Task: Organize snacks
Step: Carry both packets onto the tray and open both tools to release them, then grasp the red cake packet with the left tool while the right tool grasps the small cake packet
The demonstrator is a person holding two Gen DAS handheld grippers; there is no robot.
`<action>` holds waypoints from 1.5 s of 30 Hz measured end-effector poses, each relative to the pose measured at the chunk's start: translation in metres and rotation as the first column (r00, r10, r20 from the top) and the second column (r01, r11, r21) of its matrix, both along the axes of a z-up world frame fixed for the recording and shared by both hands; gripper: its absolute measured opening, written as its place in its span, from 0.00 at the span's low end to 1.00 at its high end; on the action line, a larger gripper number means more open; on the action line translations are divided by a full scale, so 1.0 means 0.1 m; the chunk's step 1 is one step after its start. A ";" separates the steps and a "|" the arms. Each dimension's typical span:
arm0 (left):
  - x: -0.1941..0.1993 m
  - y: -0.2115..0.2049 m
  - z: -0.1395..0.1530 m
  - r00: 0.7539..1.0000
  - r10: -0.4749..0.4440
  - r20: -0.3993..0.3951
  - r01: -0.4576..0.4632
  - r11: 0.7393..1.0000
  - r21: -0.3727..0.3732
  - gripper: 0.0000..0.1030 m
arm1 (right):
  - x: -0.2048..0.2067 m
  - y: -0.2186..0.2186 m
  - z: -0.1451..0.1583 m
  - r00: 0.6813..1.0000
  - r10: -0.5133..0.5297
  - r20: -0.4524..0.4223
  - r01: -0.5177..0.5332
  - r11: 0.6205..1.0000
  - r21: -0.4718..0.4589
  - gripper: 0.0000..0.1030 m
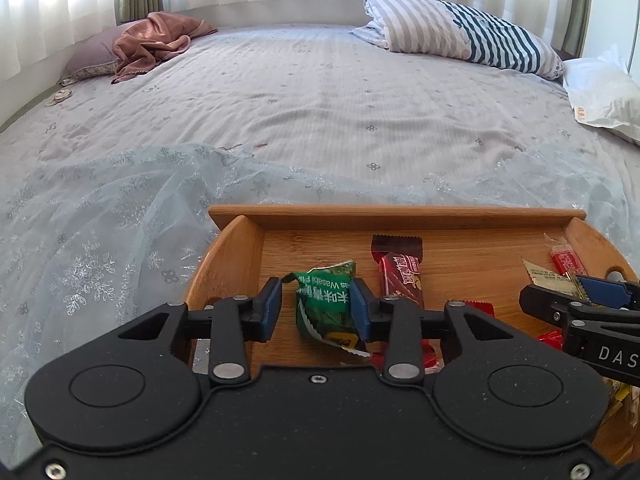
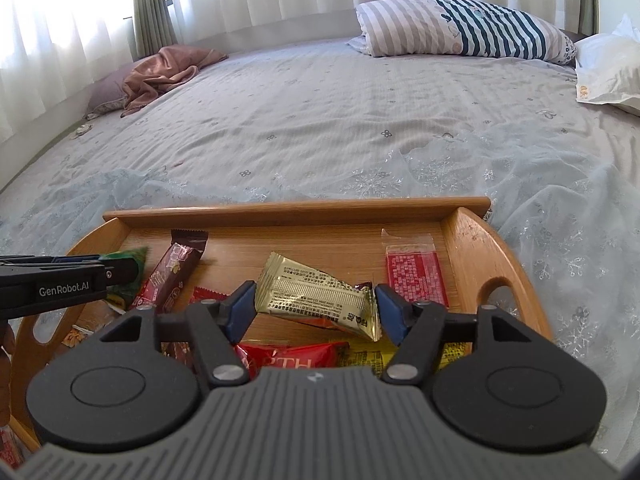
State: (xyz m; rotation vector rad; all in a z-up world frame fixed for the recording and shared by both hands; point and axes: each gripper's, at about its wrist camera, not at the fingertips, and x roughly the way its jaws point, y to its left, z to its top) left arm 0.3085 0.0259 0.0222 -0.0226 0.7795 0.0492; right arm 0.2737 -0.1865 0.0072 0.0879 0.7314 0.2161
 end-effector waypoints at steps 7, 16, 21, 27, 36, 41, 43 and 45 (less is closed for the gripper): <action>-0.09 0.01 0.09 1.000 -0.015 0.016 0.015 1.000 0.000 0.61 | -0.05 0.01 0.04 1.000 0.014 0.013 -0.014 1.000 0.006 0.83; -0.45 0.07 0.37 0.997 -0.042 0.061 0.041 0.999 0.010 0.77 | -0.28 -0.03 0.21 0.998 0.022 0.056 -0.022 1.000 -0.004 0.86; -0.80 0.16 0.55 0.994 -0.056 0.090 0.055 0.998 0.009 0.81 | -0.52 -0.02 0.31 0.995 0.044 0.089 -0.042 0.999 -0.021 0.86; -1.29 0.28 0.63 0.992 -0.068 0.102 0.066 0.998 0.019 0.84 | -0.89 -0.01 0.36 0.990 0.067 0.121 -0.067 0.998 0.000 0.87; -1.90 0.54 0.52 0.996 -0.059 0.063 0.058 0.998 0.026 0.85 | -1.48 0.15 0.27 0.981 0.114 0.158 -0.113 0.993 -0.018 0.88; -2.11 0.68 0.40 0.998 -0.058 0.027 0.057 0.998 0.027 0.85 | -1.74 0.26 0.21 0.977 0.131 0.166 -0.128 0.991 -0.027 0.89; -2.17 0.71 0.34 0.998 -0.062 0.011 0.062 0.997 0.036 0.85 | -1.83 0.31 0.17 0.976 0.139 0.165 -0.136 0.990 -0.031 0.89; -2.21 0.74 0.28 0.997 -0.072 -0.006 0.072 0.997 0.040 0.84 | -1.93 0.36 0.13 0.976 0.148 0.159 -0.145 0.989 -0.028 0.89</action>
